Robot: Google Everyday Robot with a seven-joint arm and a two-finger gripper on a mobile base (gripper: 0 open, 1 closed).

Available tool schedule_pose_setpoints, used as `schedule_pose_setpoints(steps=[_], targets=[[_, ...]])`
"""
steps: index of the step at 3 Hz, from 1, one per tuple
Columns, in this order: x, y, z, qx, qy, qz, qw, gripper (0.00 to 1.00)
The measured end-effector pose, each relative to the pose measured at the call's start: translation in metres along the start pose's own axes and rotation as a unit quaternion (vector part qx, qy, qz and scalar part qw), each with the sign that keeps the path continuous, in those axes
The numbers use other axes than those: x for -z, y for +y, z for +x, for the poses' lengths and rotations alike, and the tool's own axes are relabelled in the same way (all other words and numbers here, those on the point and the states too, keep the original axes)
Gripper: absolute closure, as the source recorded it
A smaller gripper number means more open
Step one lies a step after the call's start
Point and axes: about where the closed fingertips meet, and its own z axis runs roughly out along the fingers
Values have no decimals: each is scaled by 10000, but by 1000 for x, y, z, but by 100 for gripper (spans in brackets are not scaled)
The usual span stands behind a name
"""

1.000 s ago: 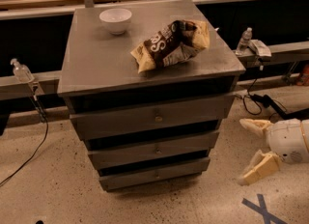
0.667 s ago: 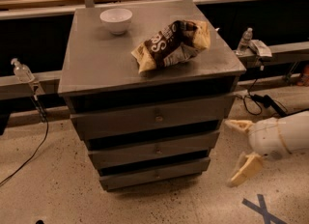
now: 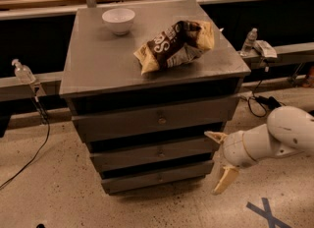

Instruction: Open middle drawer

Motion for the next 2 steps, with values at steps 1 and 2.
schedule_pose_setpoints(steps=[1,2], targets=[[-35,-8,14,373,-214,16,9991,0],[-63,-19,24,716,-574,-34,9958,0]])
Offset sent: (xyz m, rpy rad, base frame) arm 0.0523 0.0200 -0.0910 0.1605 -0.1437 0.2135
